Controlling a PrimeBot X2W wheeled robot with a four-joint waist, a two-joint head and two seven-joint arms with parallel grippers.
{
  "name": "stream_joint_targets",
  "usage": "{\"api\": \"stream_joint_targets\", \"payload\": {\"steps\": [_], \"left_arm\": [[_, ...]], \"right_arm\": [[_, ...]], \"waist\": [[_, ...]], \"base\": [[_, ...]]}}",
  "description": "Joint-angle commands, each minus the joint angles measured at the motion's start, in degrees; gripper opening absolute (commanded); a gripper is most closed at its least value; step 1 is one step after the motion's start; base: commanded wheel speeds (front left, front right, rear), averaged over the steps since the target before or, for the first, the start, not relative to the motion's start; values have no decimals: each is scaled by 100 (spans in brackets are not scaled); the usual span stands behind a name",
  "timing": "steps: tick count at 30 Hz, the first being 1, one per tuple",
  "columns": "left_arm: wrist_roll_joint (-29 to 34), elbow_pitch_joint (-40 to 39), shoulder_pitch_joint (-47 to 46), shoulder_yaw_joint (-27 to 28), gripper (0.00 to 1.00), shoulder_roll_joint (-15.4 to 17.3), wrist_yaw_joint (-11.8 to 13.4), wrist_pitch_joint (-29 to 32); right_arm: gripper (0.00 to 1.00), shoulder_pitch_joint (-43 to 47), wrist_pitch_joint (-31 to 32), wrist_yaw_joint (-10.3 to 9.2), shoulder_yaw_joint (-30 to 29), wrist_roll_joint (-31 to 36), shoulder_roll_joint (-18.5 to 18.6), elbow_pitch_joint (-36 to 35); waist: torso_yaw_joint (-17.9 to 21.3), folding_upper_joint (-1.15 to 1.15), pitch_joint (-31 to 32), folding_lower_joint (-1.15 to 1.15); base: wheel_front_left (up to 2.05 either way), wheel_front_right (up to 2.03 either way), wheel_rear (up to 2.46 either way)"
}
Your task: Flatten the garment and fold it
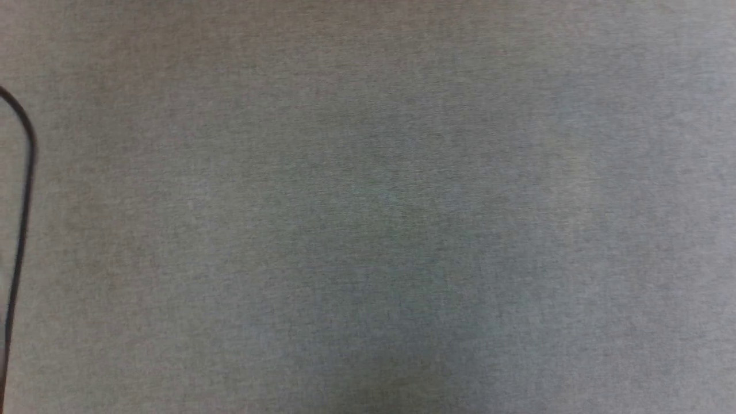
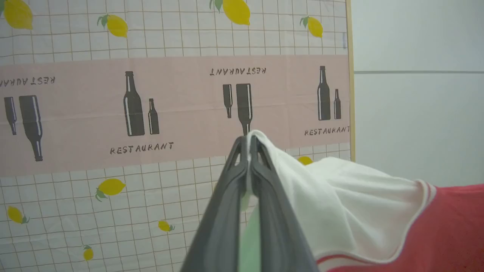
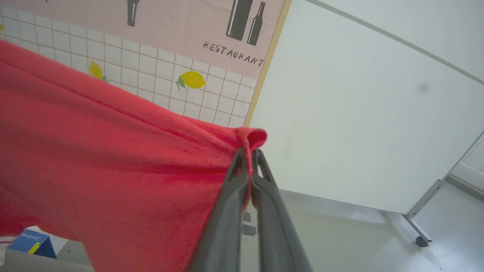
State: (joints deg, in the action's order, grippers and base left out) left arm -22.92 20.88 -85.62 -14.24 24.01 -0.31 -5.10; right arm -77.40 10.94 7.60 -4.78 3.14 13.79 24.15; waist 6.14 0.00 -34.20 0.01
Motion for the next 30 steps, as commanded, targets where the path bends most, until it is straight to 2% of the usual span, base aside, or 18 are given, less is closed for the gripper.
{"api": "stream_joint_targets", "payload": {"steps": [1,7,10,16,23,30], "left_arm": [[47,136,352,-103,0,98,-102,33],[71,468,1806,-692,0,420,-477,434],[-225,369,2710,-832,0,504,-562,729],[-1039,-339,4830,-1097,0,740,-637,1536],[-1554,-1472,6969,-1209,0,1012,-120,2118],[-1681,-2408,8391,-1373,0,1262,427,2456]], "right_arm": [[0,357,-79,-11,117,-124,6,157],[0,1576,-225,-11,705,-848,161,515],[0,2255,-143,-11,978,-1249,283,537],[0,3798,106,-11,1441,-1947,612,176],[0,5543,342,-11,1496,-2252,897,-522],[0,6939,775,-11,1326,-2131,1054,-1219]], "waist": [[-101,0,81,-1],[-226,0,563,-1],[-279,0,885,-1],[-366,0,1572,-1],[-402,0,2065,-1],[-444,0,2339,-1]], "base": [[0,0,0],[0,0,0],[0,0,0],[0,0,0],[0,0,0],[0,0,0]]}}
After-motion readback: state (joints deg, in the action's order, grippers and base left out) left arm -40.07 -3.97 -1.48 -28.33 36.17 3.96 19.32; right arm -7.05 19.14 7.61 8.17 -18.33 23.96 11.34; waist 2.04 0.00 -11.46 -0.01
